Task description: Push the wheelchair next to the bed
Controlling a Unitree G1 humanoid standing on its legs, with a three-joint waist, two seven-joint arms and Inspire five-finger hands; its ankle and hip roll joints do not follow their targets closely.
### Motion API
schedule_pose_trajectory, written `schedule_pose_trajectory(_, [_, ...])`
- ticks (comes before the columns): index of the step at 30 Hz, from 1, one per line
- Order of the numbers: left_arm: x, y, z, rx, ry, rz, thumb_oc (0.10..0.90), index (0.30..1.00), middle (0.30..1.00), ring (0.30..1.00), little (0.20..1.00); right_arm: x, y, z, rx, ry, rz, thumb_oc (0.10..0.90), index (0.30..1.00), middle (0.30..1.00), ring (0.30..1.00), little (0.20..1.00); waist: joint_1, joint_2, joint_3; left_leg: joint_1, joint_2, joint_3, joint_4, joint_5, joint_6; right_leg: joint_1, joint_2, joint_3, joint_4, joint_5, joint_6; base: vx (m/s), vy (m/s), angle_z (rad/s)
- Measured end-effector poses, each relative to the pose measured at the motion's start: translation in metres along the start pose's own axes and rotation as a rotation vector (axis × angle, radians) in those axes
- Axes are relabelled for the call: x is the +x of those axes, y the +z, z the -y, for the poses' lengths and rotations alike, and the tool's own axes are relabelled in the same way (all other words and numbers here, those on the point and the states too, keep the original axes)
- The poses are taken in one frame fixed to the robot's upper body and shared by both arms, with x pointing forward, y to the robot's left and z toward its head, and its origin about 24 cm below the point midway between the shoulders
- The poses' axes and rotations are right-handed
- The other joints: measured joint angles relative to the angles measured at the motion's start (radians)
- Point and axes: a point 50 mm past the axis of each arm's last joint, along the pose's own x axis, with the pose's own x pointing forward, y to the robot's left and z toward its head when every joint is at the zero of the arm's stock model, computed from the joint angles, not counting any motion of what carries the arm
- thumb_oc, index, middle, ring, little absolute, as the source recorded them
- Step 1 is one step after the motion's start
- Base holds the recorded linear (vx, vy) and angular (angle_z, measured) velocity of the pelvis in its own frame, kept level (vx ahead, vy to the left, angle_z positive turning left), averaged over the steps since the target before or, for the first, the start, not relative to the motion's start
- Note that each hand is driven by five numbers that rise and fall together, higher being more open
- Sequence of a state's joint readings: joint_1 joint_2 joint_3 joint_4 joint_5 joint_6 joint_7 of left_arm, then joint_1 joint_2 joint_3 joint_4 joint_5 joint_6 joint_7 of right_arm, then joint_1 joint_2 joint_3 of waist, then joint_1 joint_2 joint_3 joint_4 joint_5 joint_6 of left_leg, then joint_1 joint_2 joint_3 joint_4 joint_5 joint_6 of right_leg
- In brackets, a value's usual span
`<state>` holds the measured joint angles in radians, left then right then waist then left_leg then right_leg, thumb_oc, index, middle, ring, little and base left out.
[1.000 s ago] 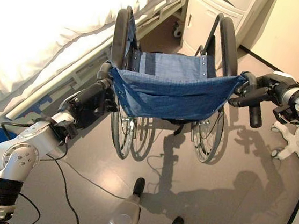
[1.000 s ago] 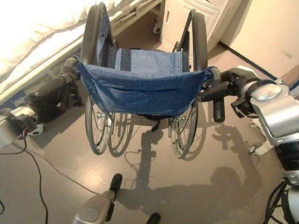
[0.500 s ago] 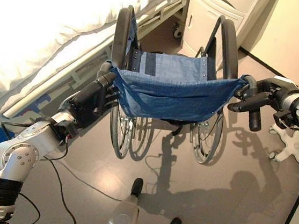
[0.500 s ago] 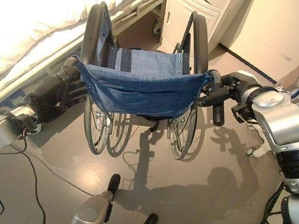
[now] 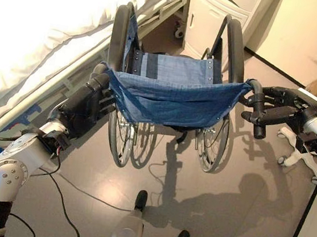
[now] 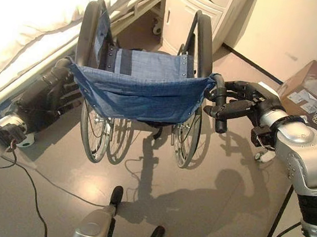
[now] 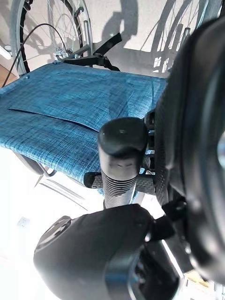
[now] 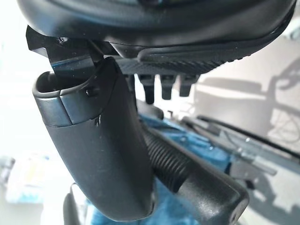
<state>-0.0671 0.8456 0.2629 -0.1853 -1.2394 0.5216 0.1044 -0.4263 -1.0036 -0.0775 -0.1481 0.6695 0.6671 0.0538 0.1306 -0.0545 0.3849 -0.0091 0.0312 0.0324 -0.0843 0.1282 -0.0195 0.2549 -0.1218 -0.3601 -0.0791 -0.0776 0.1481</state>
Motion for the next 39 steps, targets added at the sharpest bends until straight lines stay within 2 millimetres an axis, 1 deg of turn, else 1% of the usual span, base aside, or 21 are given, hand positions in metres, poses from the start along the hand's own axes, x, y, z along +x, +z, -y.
schedule_pose_trajectory(3, [-0.003, -0.001, -0.004, -0.018, 0.011, -0.001, 0.8, 0.9, 0.9, 0.9, 0.9, -0.004, 0.005, 0.007, 0.037, -0.064, 0.071, 0.8, 0.9, 0.9, 0.9, 0.9, -0.009, 0.0, 0.0, 0.002, 0.0, 0.005, 0.0, -0.001, 0.001, -0.002, -0.001, 0.0, 0.0, 0.0, 0.0, -0.02, -0.003, -0.07])
schedule_pose_trajectory(6, [-0.006, 0.0, -0.009, -0.029, 0.03, 0.006, 0.8, 0.9, 0.9, 0.9, 0.9, -0.016, 0.01, 0.033, 0.082, -0.228, 0.127, 0.8, 0.9, 0.9, 0.9, 0.9, -0.009, 0.001, 0.0, 0.002, 0.0, 0.007, 0.0, -0.001, 0.001, -0.002, -0.001, 0.002, -0.002, 0.0, 0.0, -0.01, -0.003, -0.02])
schedule_pose_trajectory(8, [-0.016, 0.001, -0.023, -0.036, 0.095, 0.021, 0.8, 0.9, 0.9, 0.9, 0.9, -0.028, 0.01, 0.057, 0.125, -0.374, 0.151, 0.8, 0.9, 0.9, 0.9, 0.9, -0.01, 0.001, -0.001, 0.003, 0.001, 0.012, 0.001, -0.001, 0.001, -0.002, -0.001, 0.009, -0.004, 0.0, 0.0, -0.02, -0.003, -0.05])
schedule_pose_trajectory(10, [-0.025, 0.009, -0.037, -0.056, 0.167, 0.07, 0.8, 0.9, 0.9, 0.9, 0.9, -0.038, 0.004, 0.069, 0.14, -0.453, 0.151, 0.8, 0.9, 0.9, 0.9, 0.9, -0.01, 0.001, -0.006, 0.002, 0.002, 0.014, 0.001, -0.001, 0.001, -0.003, -0.002, 0.022, -0.004, 0.0, 0.0, -0.01, 0.0, -0.02])
schedule_pose_trajectory(13, [-0.045, 0.042, -0.069, -0.111, 0.33, 0.279, 0.8, 0.9, 0.9, 0.9, 0.9, -0.045, -0.019, 0.071, 0.154, -0.486, 0.081, 0.8, 0.9, 0.9, 0.9, 0.9, -0.011, 0.002, -0.046, -0.005, 0.003, 0.015, 0.0, -0.002, 0.001, -0.009, -0.003, 0.024, -0.004, 0.0, 0.0, 0.0, 0.0, 0.0])
schedule_pose_trajectory(15, [-0.054, 0.053, -0.078, -0.129, 0.377, 0.364, 0.8, 0.9, 0.9, 0.9, 0.9, -0.047, -0.038, 0.068, 0.161, -0.482, 0.014, 0.8, 0.9, 0.9, 0.9, 0.9, -0.008, 0.007, -0.08, -0.006, 0.001, 0.014, -0.001, -0.004, 0.003, -0.01, -0.007, 0.025, -0.004, 0.0, 0.0, -0.01, -0.007, 0.06])
schedule_pose_trajectory(16, [-0.061, 0.058, -0.082, -0.132, 0.402, 0.405, 0.8, 0.9, 0.9, 0.9, 0.9, -0.05, -0.057, 0.063, 0.183, -0.478, -0.045, 0.8, 0.9, 0.9, 0.9, 0.9, -0.007, 0.013, -0.114, -0.006, -0.005, 0.013, -0.002, -0.006, 0.006, -0.01, -0.013, 0.025, -0.003, 0.0, 0.0, -0.01, -0.007, 0.05])
schedule_pose_trajectory(17, [-0.063, 0.058, -0.084, -0.13, 0.411, 0.412, 0.8, 0.9, 0.9, 0.9, 0.9, -0.05, -0.064, 0.061, 0.195, -0.475, -0.067, 0.8, 0.9, 0.9, 0.9, 0.9, -0.007, 0.016, -0.128, -0.006, -0.008, 0.013, -0.002, -0.007, 0.008, -0.01, -0.015, 0.025, -0.003, 0.0, 0.0, -0.01, -0.01, 0.06])
schedule_pose_trajectory(19, [-0.071, 0.049, -0.091, -0.119, 0.452, 0.384, 0.8, 0.9, 0.9, 0.9, 0.9, -0.056, -0.089, 0.056, 0.212, -0.458, -0.154, 0.8, 0.9, 0.9, 0.9, 0.9, -0.006, 0.028, -0.177, -0.006, -0.017, 0.011, -0.005, -0.008, 0.01, -0.009, -0.024, 0.025, -0.003, 0.0, 0.0, -0.01, -0.011, 0.04])
schedule_pose_trajectory(20, [-0.073, 0.046, -0.093, -0.111, 0.467, 0.373, 0.8, 0.9, 0.9, 0.9, 0.9, -0.058, -0.095, 0.055, 0.213, -0.454, -0.176, 0.8, 0.9, 0.9, 0.9, 0.9, -0.005, 0.03, -0.185, -0.006, -0.018, 0.011, -0.005, -0.008, 0.011, -0.009, -0.025, 0.025, -0.003, 0.0, 0.0, 0.0, 0.0, 0.0])
schedule_pose_trajectory(23, [-0.083, 0.028, -0.103, -0.075, 0.539, 0.318, 0.8, 0.9, 0.9, 0.9, 0.9, -0.066, -0.123, 0.05, 0.26, -0.454, -0.269, 0.8, 0.9, 0.9, 0.9, 0.9, -0.005, 0.018, -0.202, -0.006, -0.018, 0.011, -0.005, -0.008, 0.01, -0.008, -0.021, 0.025, -0.005, 0.0, 0.0, 0.0, 0.0, 0.0])
schedule_pose_trajectory(25, [-0.088, 0.016, -0.107, -0.077, 0.569, 0.282, 0.8, 0.9, 0.9, 0.9, 0.9, -0.072, -0.147, 0.044, 0.315, -0.467, -0.349, 0.8, 0.9, 0.9, 0.9, 0.9, -0.005, 0.001, -0.212, -0.013, -0.016, 0.01, -0.005, -0.007, 0.009, -0.013, -0.018, 0.025, -0.007, -0.002, -0.001, -0.02, -0.001, 0.0])
schedule_pose_trajectory(27, [-0.093, 0.001, -0.11, -0.108, 0.558, 0.254, 0.8, 0.9, 0.9, 0.9, 0.9, -0.082, -0.174, 0.032, 0.345, -0.489, -0.433, 0.8, 0.9, 0.9, 0.9, 0.9, -0.004, -0.016, -0.224, -0.022, -0.017, 0.009, -0.006, -0.007, 0.004, -0.019, -0.017, 0.023, -0.008, -0.005, -0.005, -0.03, -0.001, 0.04])
schedule_pose_trajectory(30, [-0.096, -0.023, -0.109, -0.171, 0.554, 0.212, 0.8, 0.9, 0.9, 0.9, 0.9, -0.099, -0.208, 0.013, 0.402, -0.491, -0.565, 0.8, 0.9, 0.9, 0.9, 0.9, -0.004, -0.025, -0.23, -0.033, -0.019, 0.004, -0.006, -0.006, 0.009, -0.021, -0.018, 0.021, -0.008, -0.008, -0.01, -0.02, 0.012, 0.11])
schedule_pose_trajectory(32, [-0.096, -0.059, -0.106, -0.281, 0.55, 0.163, 0.8, 0.9, 0.9, 0.9, 0.9, -0.119, -0.247, -0.013, 0.503, -0.501, -0.699, 0.8, 0.9, 0.9, 0.9, 0.9, -0.002, -0.026, -0.244, -0.042, -0.023, 0.004, -0.004, -0.003, 0.01, -0.025, -0.021, 0.019, -0.006, -0.011, -0.015, -0.02, 0.026, 0.19])
schedule_pose_trajectory(33, [-0.095, -0.072, -0.105, -0.316, 0.554, 0.13, 0.8, 0.9, 0.9, 0.9, 0.9, -0.123, -0.259, -0.023, 0.524, -0.491, -0.75, 0.8, 0.9, 0.9, 0.9, 0.9, -0.001, -0.026, -0.25, -0.043, -0.024, 0.003, -0.004, -0.003, 0.011, -0.024, -0.022, 0.019, -0.006, -0.011, -0.015, -0.01, 0.012, 0.16])
schedule_pose_trajectory(35, [-0.094, -0.127, -0.104, -0.384, 0.595, -0.073, 0.8, 0.9, 0.9, 0.9, 0.9, -0.143, -0.302, -0.063, 0.581, -0.441, -0.968, 0.8, 0.9, 0.9, 0.9, 0.9, 0.0, -0.015, -0.263, -0.043, -0.027, 0.001, -0.006, 0.003, 0.013, -0.022, -0.023, 0.017, -0.006, -0.012, -0.014, 0.0, 0.007, 0.09])
schedule_pose_trajectory(36, [-0.095, -0.144, -0.104, -0.401, 0.614, -0.133, 0.8, 0.9, 0.9, 0.9, 0.9, -0.148, -0.311, -0.072, 0.595, -0.433, -1.018, 0.8, 0.9, 0.9, 0.9, 0.9, 0.0, -0.011, -0.266, -0.043, -0.029, 0.001, -0.006, 0.004, 0.012, -0.021, -0.024, 0.017, -0.006, -0.013, -0.013, 0.0, 0.006, 0.1])
schedule_pose_trajectory(37, [-0.096, -0.183, -0.1, -0.442, 0.646, -0.295, 0.8, 0.9, 0.9, 0.9, 0.9, -0.162, -0.329, -0.099, 0.63, -0.403, -1.13, 0.8, 0.9, 0.9, 0.9, 0.9, -0.001, -0.002, -0.271, -0.044, -0.033, 0.001, -0.01, 0.006, 0.013, -0.019, -0.029, 0.016, -0.007, -0.017, -0.006, 0.0, 0.009, 0.08])
schedule_pose_trajectory(38, [-0.101, -0.199, -0.099, -0.45, 0.667, -0.375, 0.8, 0.9, 0.9, 0.9, 0.9, -0.165, -0.334, -0.111, 0.642, -0.382, -1.168, 0.8, 0.9, 0.9, 0.9, 0.9, 0.0, 0.0, -0.272, -0.044, -0.035, 0.001, -0.012, 0.007, 0.011, -0.018, -0.03, 0.016, -0.008, -0.02, -0.003, 0.0, 0.017, 0.03])
schedule_pose_trajectory(39, [-0.111, -0.225, -0.097, -0.469, 0.705, -0.483, 0.8, 0.9, 0.9, 0.9, 0.9, -0.174, -0.34, -0.13, 0.662, -0.355, -1.229, 0.8, 0.9, 0.9, 0.9, 0.9, -0.005, 0.0, -0.272, -0.044, -0.035, 0.002, -0.013, 0.009, 0.009, -0.019, -0.031, 0.015, -0.008, -0.024, 0.003, 0.0, 0.0, 0.0])
